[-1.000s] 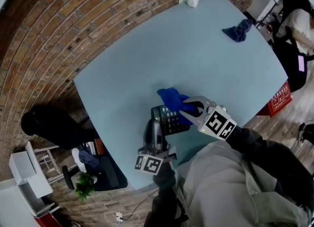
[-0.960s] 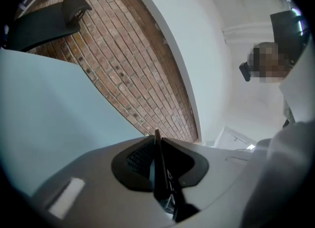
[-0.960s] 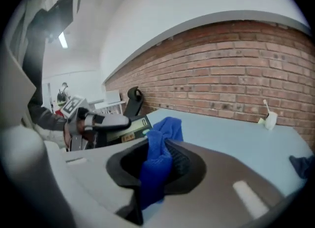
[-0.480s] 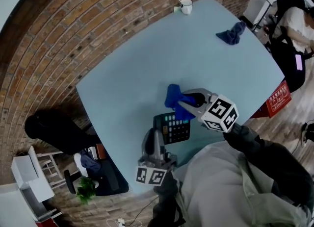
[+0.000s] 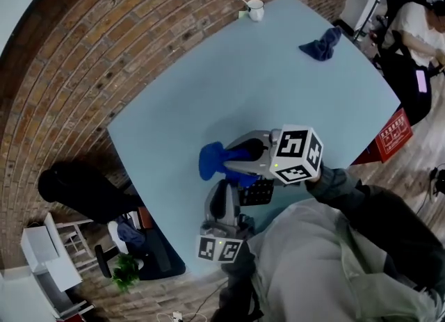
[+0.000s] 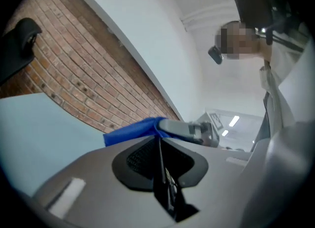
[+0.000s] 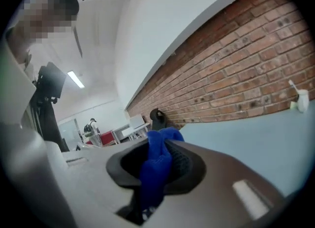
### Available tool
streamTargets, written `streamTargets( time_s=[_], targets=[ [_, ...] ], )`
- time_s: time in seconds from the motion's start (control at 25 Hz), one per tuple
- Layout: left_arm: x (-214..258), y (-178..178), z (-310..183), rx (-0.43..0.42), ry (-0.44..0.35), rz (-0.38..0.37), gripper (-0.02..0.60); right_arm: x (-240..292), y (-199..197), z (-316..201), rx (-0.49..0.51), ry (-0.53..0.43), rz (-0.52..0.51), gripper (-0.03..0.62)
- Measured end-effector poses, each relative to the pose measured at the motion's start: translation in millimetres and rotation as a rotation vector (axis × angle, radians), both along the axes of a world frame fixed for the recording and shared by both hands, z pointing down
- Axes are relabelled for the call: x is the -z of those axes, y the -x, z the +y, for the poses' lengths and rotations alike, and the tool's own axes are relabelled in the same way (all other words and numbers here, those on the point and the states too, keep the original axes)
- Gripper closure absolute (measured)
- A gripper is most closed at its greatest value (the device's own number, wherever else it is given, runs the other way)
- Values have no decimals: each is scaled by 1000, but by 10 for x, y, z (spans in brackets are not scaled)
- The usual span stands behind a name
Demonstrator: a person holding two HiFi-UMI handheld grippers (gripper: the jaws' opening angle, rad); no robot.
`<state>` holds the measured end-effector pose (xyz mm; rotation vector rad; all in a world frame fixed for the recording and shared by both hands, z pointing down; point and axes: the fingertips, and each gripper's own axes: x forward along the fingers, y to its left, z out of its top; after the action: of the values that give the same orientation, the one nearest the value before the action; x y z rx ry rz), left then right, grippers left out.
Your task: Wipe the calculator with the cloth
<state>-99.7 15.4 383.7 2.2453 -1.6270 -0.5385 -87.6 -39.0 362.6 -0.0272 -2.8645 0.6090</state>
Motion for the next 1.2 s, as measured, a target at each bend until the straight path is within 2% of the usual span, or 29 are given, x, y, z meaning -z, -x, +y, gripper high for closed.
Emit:
streamTargets(
  time_s=[0.12, 0.2, 0.28, 0.4, 0.48, 0.56, 0.64, 0.72, 0.76, 0.8, 0.84, 0.92, 1.04, 1.12, 1.2],
  targets=[
    [108, 387, 88, 106, -58, 221, 537, -157, -282, -107, -62, 50, 27, 526],
    [180, 625, 116, 160, -94, 309, 536, -111, -448, -79, -108, 25, 10, 526],
    [206, 741, 95, 196, -100, 331, 537, 88, -476, 126, -111, -115, 4, 525],
    [246, 726, 25, 242, -109, 358, 537, 143, -305, 714, 30, -359, 117, 525],
    [294, 640, -31, 248, -116, 354, 536, -27, -195, 1096, 160, -403, 165, 526],
    [309, 591, -63, 230, -119, 371, 535, -92, -200, 1244, 217, -392, 153, 526],
    [333, 628, -44, 198, -157, 485, 535, 108, -293, 1046, 148, -384, 53, 526],
    [419, 672, -7, 161, -209, 597, 535, 442, -463, 569, -82, -297, -100, 525],
    [449, 692, 20, 148, -229, 639, 535, 548, -581, 313, -199, -252, -135, 525],
    [463, 709, 46, 138, -245, 682, 535, 594, -695, 107, -274, -234, -142, 525],
    [468, 721, 65, 132, -261, 732, 535, 611, -770, -17, -302, -228, -147, 525],
    [450, 751, 87, 135, -303, 863, 537, 646, -765, 46, -237, -184, -191, 525],
    [365, 840, 95, 165, -365, 1065, 538, 673, -619, 677, 3, -150, -241, 526],
    [353, 887, 108, 153, -383, 1134, 538, 622, -536, 1107, 134, -126, -264, 526],
    [380, 878, 115, 112, -391, 1173, 538, 651, -508, 1241, 157, -39, -326, 526]
  ],
)
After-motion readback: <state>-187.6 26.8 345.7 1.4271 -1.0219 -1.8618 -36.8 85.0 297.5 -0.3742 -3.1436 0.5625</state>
